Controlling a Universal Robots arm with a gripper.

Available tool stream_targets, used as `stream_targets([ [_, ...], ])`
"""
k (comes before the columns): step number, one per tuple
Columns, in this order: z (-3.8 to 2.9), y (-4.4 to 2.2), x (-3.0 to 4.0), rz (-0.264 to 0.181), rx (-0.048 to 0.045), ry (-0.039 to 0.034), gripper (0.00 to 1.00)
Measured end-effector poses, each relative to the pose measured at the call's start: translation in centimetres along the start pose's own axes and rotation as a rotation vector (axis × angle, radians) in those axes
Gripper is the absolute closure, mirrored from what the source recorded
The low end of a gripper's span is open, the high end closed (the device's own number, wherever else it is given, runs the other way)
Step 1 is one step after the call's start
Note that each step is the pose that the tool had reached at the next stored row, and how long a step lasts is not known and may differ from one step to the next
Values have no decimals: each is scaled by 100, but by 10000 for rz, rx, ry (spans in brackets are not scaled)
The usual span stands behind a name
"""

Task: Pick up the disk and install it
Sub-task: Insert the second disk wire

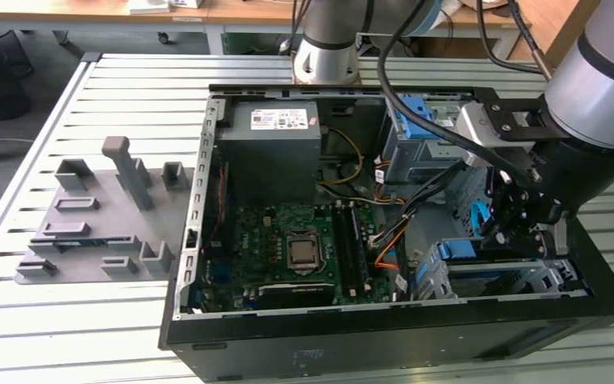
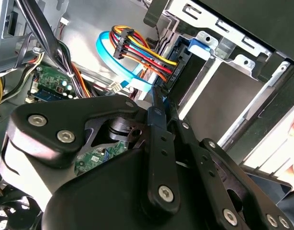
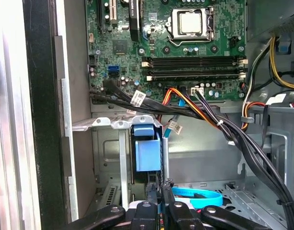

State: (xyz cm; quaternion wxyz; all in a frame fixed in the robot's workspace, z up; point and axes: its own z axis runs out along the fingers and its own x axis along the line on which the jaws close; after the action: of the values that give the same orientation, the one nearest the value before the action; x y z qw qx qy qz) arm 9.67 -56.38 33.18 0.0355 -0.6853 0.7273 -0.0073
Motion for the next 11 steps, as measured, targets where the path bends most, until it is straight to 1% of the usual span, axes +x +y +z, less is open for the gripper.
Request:
stream_targets([
  [6, 26, -3, 12, 13, 1, 0, 84],
  [11, 31, -3, 16, 18, 1, 1, 84],
])
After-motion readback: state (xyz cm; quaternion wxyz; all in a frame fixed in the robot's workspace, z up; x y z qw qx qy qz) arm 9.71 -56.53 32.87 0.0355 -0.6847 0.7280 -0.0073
